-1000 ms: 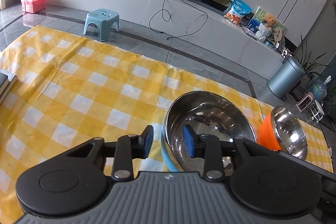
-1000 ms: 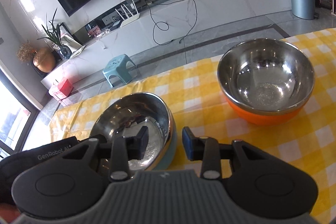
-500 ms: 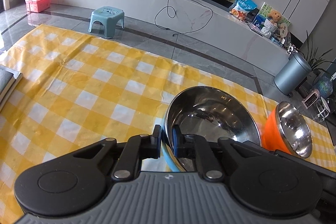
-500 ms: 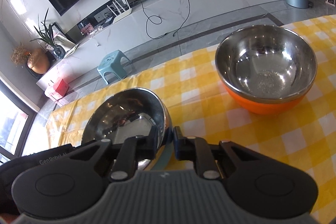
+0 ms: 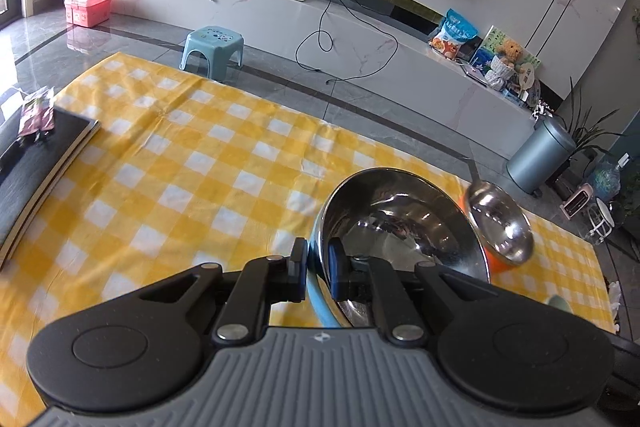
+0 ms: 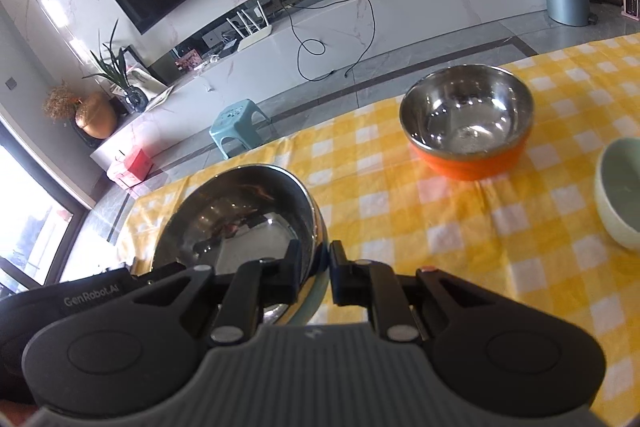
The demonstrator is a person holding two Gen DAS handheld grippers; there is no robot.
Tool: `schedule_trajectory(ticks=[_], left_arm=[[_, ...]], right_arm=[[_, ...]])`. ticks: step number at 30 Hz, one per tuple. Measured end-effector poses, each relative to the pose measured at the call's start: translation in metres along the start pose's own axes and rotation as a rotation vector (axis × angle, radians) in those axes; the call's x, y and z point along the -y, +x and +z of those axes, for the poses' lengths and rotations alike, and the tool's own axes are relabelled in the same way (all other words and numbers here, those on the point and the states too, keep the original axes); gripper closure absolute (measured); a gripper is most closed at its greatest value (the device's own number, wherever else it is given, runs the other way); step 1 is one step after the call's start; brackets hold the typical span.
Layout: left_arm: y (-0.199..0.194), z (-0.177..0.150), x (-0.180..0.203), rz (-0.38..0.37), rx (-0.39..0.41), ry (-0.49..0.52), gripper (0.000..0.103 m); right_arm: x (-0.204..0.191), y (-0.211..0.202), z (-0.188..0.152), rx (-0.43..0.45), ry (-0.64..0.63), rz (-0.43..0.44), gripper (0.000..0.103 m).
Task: Organize plates and bowls
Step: 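Grip the blue bowl rim with both tools and lift it, then set the blue bowl down beside the plates and open both tools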
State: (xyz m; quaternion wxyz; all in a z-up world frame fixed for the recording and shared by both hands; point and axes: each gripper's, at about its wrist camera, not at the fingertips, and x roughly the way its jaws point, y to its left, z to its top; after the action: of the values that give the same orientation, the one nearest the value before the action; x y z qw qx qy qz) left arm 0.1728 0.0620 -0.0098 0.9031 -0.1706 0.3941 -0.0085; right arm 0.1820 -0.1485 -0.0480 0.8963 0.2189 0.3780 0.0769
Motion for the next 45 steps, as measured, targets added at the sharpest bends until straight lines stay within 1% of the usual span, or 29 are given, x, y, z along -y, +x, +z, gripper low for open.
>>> schedule_trajectory(ticks=[6, 11, 16, 23, 26, 30, 37, 42, 45], left_arm=[[-0.04, -0.032, 0.005, -0.02, 0.008, -0.009, 0.092], [-0.067, -0.057, 0.011, -0.059, 0.015, -0.022, 0.091], [-0.08, -0.085, 0.022, -0.106, -0.005, -0.011, 0.091], [-0.082, -0.122, 0.04, -0.17, -0.074, 0.035, 0.09], [-0.085, -0.132, 0.046, -0.185, -0.087, 0.054, 0.09], [-0.085, -0.142, 0.049, -0.198, -0.119, 0.065, 0.09], [-0.075, -0.155, 0.046, -0.205, -0.216, 0.015, 0.09], [-0.068, -0.163, 0.049, -0.192, -0.258, 0.016, 0.089], [-0.066, -0.166, 0.049, -0.2, -0.276, 0.016, 0.088]], right_arm=[[0.007, -0.053, -0.027, 0.012, -0.001, 0.018, 0.091], [0.019, -0.093, -0.043, 0.032, 0.013, 0.031, 0.091], [0.037, -0.13, -0.06, 0.057, 0.018, 0.011, 0.091], [0.071, -0.166, -0.08, 0.072, 0.061, -0.039, 0.091], [0.082, -0.176, -0.086, 0.067, 0.074, -0.062, 0.092], [0.093, -0.184, -0.097, 0.035, 0.089, -0.085, 0.092], [0.102, -0.185, -0.107, 0.009, 0.104, -0.126, 0.093], [0.109, -0.179, -0.111, -0.017, 0.116, -0.151, 0.093], [0.114, -0.177, -0.113, -0.022, 0.128, -0.16, 0.093]])
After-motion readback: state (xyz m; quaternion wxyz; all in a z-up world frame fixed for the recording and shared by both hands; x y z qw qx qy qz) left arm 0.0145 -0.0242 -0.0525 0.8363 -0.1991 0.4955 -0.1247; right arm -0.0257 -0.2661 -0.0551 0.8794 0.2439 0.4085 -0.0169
